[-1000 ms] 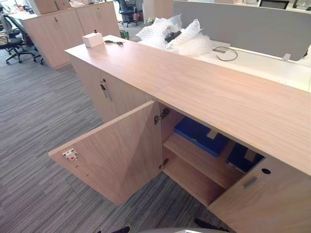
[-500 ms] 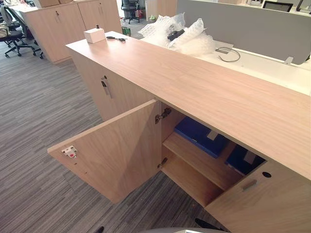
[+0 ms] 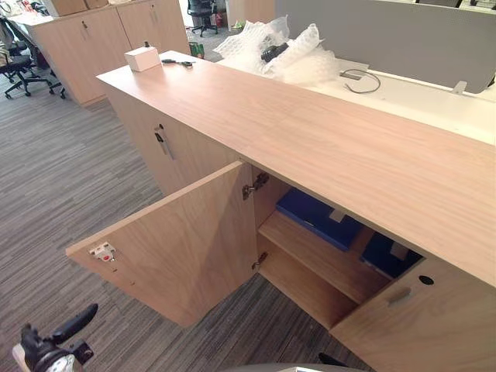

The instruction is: Walk over to the cabinet, pick up the folder, carry it to the office cabinet, place the folder inside the office cabinet, then close the office cabinet door

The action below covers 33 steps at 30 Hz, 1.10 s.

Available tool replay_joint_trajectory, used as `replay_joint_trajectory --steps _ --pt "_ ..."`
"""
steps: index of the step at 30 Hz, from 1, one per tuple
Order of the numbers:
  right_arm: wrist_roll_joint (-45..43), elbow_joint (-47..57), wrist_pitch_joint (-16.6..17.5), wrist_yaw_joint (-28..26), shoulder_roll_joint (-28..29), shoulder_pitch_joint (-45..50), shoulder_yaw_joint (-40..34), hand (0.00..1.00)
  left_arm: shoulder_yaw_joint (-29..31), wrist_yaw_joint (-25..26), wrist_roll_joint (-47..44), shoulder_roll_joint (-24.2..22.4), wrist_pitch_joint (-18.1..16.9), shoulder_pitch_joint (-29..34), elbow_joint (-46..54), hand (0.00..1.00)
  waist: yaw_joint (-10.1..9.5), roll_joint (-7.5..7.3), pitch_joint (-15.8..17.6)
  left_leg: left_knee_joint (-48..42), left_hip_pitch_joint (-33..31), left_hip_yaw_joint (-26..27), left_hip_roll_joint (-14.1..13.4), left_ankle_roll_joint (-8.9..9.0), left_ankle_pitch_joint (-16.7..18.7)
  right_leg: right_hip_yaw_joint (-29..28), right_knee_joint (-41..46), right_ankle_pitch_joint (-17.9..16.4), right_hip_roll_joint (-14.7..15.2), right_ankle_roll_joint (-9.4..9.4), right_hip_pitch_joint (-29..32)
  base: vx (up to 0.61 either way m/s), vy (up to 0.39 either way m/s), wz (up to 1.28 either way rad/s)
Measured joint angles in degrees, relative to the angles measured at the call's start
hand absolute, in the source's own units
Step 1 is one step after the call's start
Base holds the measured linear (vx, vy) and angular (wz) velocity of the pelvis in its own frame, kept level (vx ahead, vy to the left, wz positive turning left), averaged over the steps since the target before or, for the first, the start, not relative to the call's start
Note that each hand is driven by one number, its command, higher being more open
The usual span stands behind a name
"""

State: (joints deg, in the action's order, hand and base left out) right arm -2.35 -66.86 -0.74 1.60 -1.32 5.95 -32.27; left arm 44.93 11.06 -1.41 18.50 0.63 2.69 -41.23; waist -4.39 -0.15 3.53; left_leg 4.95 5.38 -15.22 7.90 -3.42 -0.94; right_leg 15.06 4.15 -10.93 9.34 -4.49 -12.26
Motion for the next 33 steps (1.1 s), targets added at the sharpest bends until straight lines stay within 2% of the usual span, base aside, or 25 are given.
replay_joint_trajectory --steps 3,4,6,11,13,15,23,25,28,30,33 --pt "0.00 0.28 0.05 -0.11 -0.14 0.07 2.87 1.00 -7.70 -0.09 4.87 2.06 0.12 0.55 6.53 1.00 -0.45 -0.24 -0.15 -0.05 0.51 0.17 -0.01 0.00 0.00 -0.09 0.52 0.11 -0.01 0.19 0.03 0.08 -0.027 0.04" --pt "-0.02 0.71 0.16 -0.23 -0.19 0.02 3.88 1.00 -12.14 -0.12 8.36 3.43 0.08 1.32 10.52 1.00 -0.68 -0.39 -0.34 -0.06 0.67 0.40 -0.07 0.00 0.01 -0.33 0.91 0.17 -0.04 0.29 0.05 0.06 -0.028 0.04" --pt "-0.02 1.06 0.72 -0.57 -0.16 -0.03 4.47 1.00 -16.21 -0.35 12.29 5.53 0.03 3.06 13.98 1.00 -0.96 -0.35 -0.61 -0.07 0.74 0.56 -0.20 0.00 0.01 -1.23 1.12 0.39 -0.14 0.63 0.17 0.04 -0.030 0.01" --pt "0.00 0.98 0.89 -1.39 -0.02 -0.23 4.53 1.00 -23.98 -3.00 22.32 8.38 -1.06 5.95 16.40 1.00 -1.77 0.92 -1.66 -0.15 0.99 0.69 -0.79 0.15 0.10 -2.45 2.86 0.97 -0.25 1.00 1.02 0.00 -0.052 0.02" --pt "0.04 0.95 0.93 -1.56 0.01 -0.32 4.80 1.00 -25.97 -3.32 26.97 8.64 -1.36 6.08 16.39 1.00 -1.89 0.93 -1.69 -0.21 1.04 0.89 -0.88 0.15 0.10 -2.87 2.85 1.13 -0.30 0.79 1.01 -0.05 -0.068 -0.08" --pt "0.04 0.81 0.95 -1.53 -0.15 -0.12 4.84 1.00 -30.54 -3.71 32.34 11.36 -1.44 6.51 16.37 1.00 -2.05 0.83 -1.77 -0.58 1.02 1.51 -0.92 0.17 0.06 -3.11 2.80 1.30 -0.31 0.48 1.01 -0.11 -0.104 -0.13" --pt "0.04 -0.22 1.59 -1.26 -1.21 0.05 4.86 1.00 -40.51 -4.08 39.65 18.99 -3.34 7.40 16.43 1.00 -2.17 0.89 -1.95 0.04 0.53 1.87 -0.91 0.35 -1.67 -3.21 2.15 1.56 -0.30 -0.01 1.33 -0.13 -0.093 -0.02" --pt "0.05 -0.32 1.89 -1.21 -1.46 0.11 6.07 1.00 -44.53 -4.24 41.03 22.34 -3.62 8.60 18.26 1.00 -2.22 0.91 -1.93 0.30 -0.07 2.36 -0.80 0.74 -2.05 -3.21 1.15 1.47 -0.29 -0.33 1.40 -0.18 -0.088 -0.03" --pt "0.04 -0.31 2.22 -1.19 -2.15 0.42 6.55 1.00 -49.05 -4.84 42.61 24.73 -3.86 10.28 22.00 1.00 -2.24 1.36 -1.83 0.32 -0.91 3.20 -0.80 0.77 -2.50 -2.95 -0.16 1.39 -0.10 -1.20 1.52 -0.18 -0.082 0.11" --pt "0.10 -0.49 2.23 -1.07 -3.21 0.86 7.21 1.00 -53.24 -5.35 42.66 26.37 -4.74 11.45 25.32 1.00 -2.28 1.84 -1.95 0.32 -1.41 3.91 -1.12 0.68 -3.18 -2.08 -0.13 1.44 -0.14 -1.27 1.54 -0.16 -0.053 0.28" --pt "0.12 -1.01 2.31 -0.79 -4.54 1.54 8.71 1.00 -61.51 -6.47 43.06 28.69 -9.15 13.67 31.43 1.00 -2.59 2.68 -1.85 0.32 -2.34 3.95 -1.37 1.21 -3.95 -1.88 -0.10 1.64 -0.37 -1.59 2.28 -0.14 -0.024 0.12"
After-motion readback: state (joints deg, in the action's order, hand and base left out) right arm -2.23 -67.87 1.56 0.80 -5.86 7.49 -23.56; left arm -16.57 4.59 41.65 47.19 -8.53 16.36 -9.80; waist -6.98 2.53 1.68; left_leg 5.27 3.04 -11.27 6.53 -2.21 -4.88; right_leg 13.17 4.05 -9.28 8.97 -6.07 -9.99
